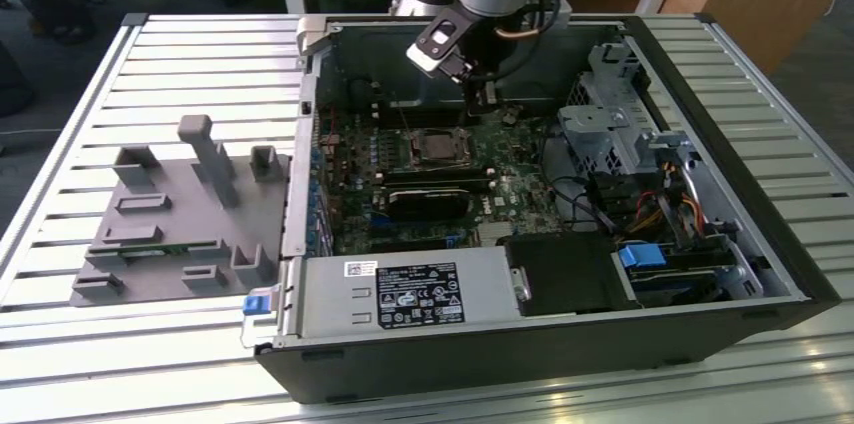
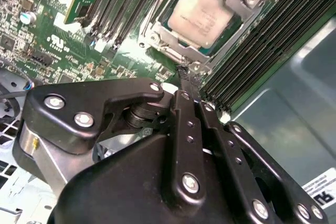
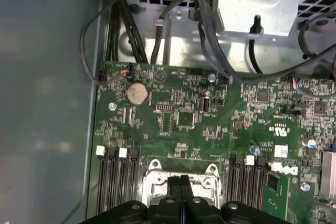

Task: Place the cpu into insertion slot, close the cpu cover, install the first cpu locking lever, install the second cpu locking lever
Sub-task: 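Close the cpu cover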

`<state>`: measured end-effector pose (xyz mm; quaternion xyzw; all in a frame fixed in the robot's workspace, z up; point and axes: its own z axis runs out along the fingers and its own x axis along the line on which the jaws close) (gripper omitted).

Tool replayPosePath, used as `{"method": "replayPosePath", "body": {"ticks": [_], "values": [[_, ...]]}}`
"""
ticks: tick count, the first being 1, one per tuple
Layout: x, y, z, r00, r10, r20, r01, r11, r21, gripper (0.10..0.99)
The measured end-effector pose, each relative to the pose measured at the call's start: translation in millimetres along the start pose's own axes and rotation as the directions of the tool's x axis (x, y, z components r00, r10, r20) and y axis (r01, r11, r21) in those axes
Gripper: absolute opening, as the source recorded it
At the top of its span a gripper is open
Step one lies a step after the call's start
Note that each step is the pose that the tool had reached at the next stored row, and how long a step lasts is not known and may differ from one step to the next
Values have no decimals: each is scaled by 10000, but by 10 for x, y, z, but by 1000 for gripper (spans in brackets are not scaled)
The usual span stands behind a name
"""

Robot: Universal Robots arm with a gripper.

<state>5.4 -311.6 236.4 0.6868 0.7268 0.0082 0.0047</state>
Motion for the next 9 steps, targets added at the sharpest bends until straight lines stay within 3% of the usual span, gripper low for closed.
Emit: {"method": "replayPosePath", "body": {"ticks": [6,9], "values": [[6,-116,34,10000,0,2,0,10000,1,106],[7,-139,85,10000,0,1,0,10000,0,106]]}}
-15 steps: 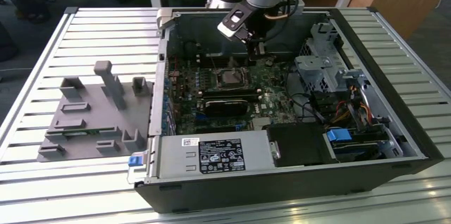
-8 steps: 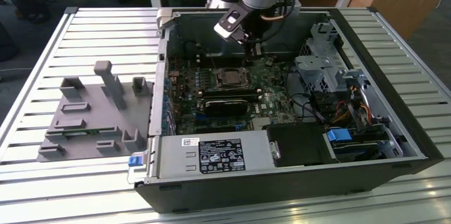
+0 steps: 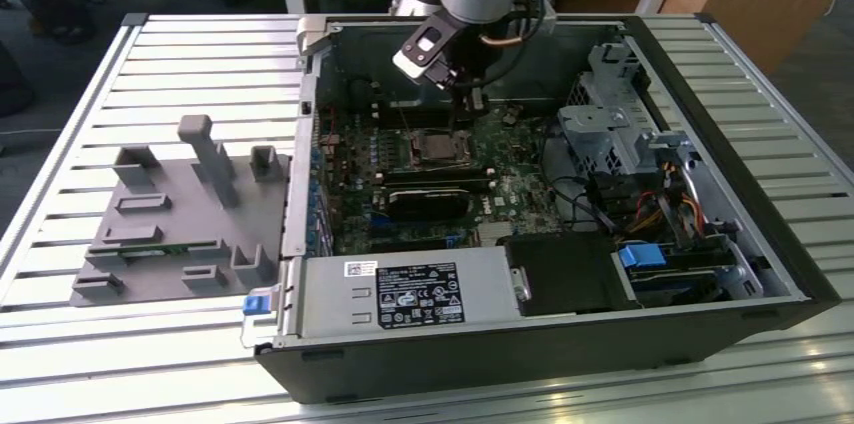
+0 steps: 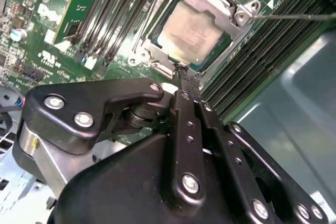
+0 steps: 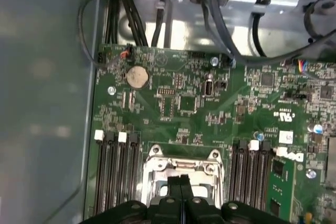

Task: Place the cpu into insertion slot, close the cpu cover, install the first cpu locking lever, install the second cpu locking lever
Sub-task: 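Close the cpu cover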

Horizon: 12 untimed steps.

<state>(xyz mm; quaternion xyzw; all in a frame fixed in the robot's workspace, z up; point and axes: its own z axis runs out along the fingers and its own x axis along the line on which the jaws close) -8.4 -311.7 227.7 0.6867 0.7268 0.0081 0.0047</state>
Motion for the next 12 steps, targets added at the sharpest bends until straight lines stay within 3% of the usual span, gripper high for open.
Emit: {"method": "replayPosePath", "body": {"ticks": [4,12], "values": [[-12,-30,63,10000,0,0,0,10000,3,106],[-6,-228,79,10000,-2,0,2,10000,3,106]]}}
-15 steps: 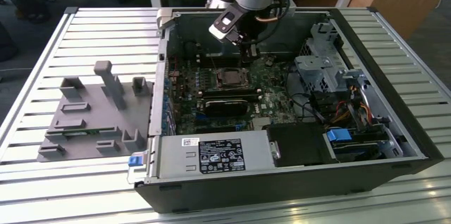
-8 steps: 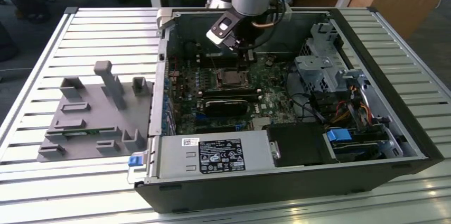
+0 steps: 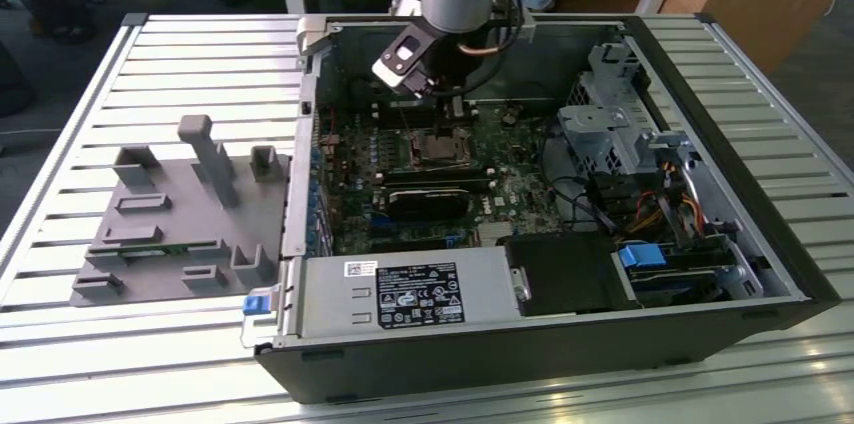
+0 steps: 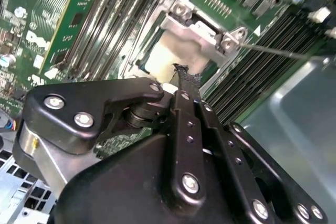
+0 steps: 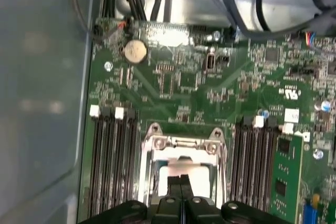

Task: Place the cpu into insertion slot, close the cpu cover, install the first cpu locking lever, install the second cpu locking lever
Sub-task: 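Close the cpu cover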

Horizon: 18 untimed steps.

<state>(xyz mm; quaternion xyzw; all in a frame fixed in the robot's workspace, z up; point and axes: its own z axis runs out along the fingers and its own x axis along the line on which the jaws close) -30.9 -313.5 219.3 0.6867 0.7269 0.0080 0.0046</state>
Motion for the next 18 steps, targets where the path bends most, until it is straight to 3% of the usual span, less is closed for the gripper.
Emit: {"method": "replayPosePath", "body": {"ticks": [10,18], "values": [[9,-168,53,10000,-1,-1,1,10000,0,106],[11,-214,118,10000,-3,0,3,10000,1,106]]}}
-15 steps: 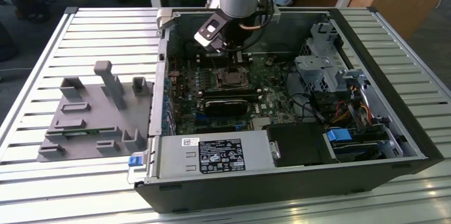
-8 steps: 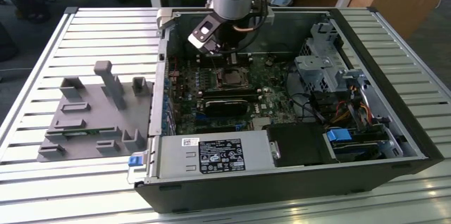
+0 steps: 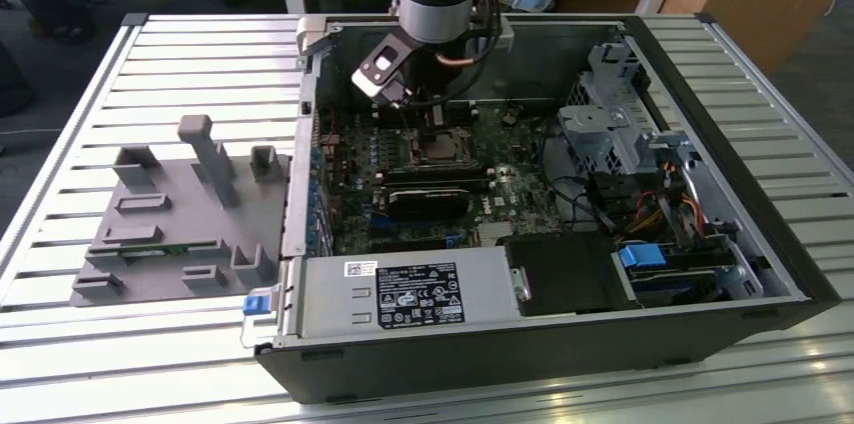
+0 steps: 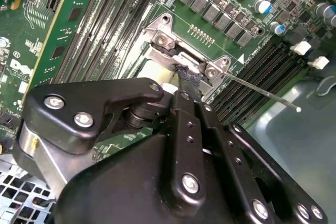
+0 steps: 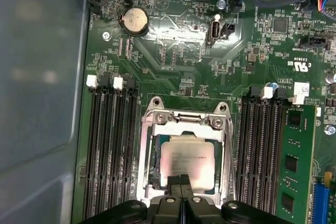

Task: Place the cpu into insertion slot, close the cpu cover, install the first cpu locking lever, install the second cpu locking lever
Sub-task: 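Close the cpu cover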

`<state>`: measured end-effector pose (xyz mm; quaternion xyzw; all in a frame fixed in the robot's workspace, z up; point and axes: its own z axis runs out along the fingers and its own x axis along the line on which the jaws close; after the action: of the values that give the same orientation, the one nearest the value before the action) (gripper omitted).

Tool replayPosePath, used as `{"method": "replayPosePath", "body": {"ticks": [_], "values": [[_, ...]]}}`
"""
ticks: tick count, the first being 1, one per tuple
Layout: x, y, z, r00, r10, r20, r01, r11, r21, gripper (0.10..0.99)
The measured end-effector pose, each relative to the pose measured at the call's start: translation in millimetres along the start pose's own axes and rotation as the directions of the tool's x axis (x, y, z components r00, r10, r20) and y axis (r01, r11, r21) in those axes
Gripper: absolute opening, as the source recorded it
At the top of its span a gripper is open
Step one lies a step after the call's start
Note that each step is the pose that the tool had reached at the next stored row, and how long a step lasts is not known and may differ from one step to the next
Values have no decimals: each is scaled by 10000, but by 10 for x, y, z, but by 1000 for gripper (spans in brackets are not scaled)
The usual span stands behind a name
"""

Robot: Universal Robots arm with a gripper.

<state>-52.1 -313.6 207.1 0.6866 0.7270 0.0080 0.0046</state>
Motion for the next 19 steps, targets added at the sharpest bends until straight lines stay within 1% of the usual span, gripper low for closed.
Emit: {"method": "replayPosePath", "body": {"ticks": [7,11,19], "values": [[0,-2,47,10000,1,0,-1,10000,0,106],[-1,2,60,10000,-4,4,4,10000,4,106],[0,59,68,10000,-18,-13,18,10000,-14,106]]}}
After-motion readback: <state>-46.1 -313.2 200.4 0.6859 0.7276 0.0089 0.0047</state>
